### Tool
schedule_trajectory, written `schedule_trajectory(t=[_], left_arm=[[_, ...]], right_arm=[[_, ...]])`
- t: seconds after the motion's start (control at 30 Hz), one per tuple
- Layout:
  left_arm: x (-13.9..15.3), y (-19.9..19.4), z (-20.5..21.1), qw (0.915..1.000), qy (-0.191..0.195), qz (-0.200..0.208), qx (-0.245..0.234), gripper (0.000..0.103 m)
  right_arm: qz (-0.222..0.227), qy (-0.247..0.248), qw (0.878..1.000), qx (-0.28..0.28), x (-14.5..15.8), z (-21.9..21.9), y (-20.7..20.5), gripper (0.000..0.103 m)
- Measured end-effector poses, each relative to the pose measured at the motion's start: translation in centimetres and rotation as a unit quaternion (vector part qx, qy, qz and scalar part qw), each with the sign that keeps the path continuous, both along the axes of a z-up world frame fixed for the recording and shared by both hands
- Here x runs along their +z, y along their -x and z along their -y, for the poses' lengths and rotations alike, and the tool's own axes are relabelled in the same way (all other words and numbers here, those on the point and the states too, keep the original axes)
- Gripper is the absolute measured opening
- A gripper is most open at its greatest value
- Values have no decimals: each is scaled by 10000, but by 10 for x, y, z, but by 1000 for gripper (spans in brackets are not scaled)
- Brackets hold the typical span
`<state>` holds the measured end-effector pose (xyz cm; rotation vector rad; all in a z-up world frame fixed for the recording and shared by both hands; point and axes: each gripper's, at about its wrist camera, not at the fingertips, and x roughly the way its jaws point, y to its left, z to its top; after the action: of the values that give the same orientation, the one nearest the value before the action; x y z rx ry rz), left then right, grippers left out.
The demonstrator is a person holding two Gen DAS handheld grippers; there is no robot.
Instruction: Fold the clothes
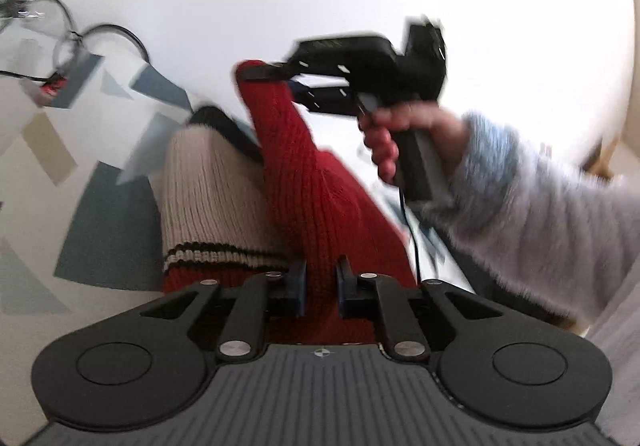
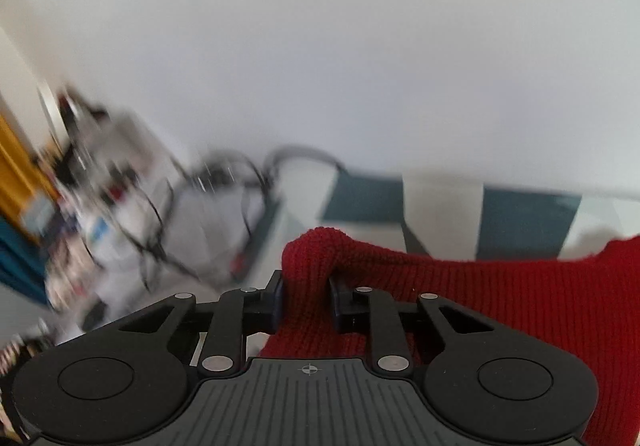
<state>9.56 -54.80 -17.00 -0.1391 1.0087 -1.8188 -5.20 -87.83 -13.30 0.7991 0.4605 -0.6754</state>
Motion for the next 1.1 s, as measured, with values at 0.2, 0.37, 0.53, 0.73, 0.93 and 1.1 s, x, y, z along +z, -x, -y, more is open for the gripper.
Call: schedule_trajectory(t=[0.2, 0.37, 0.53, 0.73, 0.93, 1.1], left_arm=[[-41, -6, -28, 9863, -422, -1020, 1223, 13], [-69, -7, -45, 9665, -550, -1755, 1789, 14], [-67, -9, -46, 9636, -685, -1731, 1919, 20], [-14, -8, -47, 9698, -565, -705, 2267, 63], [44, 13, -33, 9797, 43, 132, 1998, 63], [51, 59, 5, 9844, -72, 1274, 1209, 64]], right_arm=[[-156, -129, 9997, 109, -36, 3, -38, 19], [-594, 97, 9973, 419, -71, -6, -77, 29], [-809, 264, 9913, 999, -64, -16, -105, 90], [-1, 369, 9934, 1082, -2, -19, -66, 102], [768, 222, 9965, 234, 29, 8, 64, 102], [1047, -749, 9850, -1147, -18, 32, 168, 102]])
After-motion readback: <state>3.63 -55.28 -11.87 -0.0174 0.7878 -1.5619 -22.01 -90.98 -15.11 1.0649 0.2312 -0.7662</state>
